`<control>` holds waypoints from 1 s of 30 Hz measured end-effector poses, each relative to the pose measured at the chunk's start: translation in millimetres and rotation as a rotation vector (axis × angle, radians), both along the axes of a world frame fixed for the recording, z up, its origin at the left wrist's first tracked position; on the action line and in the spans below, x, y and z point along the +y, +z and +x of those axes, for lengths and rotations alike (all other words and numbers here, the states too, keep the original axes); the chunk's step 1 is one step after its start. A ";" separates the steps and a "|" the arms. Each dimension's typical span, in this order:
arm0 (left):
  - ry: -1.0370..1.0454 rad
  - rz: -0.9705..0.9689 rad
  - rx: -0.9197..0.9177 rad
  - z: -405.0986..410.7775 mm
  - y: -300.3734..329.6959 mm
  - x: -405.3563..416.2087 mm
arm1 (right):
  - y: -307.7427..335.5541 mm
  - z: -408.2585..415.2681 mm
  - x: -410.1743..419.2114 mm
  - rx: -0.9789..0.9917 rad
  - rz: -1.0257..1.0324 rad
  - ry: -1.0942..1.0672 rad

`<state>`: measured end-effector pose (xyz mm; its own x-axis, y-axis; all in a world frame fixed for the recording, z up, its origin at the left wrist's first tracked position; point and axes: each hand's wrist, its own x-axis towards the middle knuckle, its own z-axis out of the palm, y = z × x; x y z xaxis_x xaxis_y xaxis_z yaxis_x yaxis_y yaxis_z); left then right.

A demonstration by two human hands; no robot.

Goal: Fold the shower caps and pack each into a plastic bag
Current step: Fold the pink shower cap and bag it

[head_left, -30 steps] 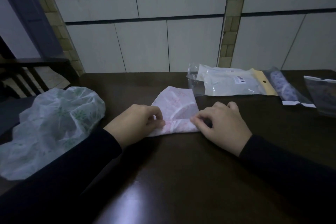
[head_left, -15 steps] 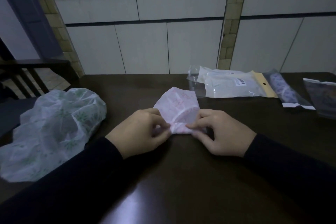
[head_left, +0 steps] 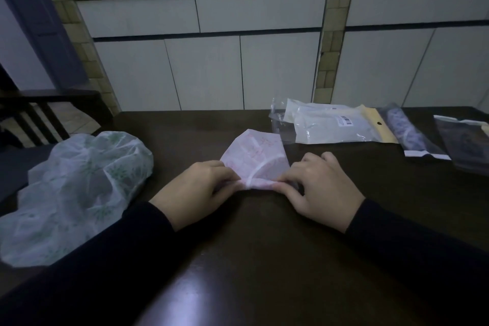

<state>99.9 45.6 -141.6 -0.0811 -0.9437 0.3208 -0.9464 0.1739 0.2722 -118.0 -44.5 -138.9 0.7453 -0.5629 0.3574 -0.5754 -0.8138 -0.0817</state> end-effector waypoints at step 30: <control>-0.058 -0.060 -0.019 -15.8 -7.5 -4.2 | -11.2 -3.0 -13.4 -0.061 0.144 0.157</control>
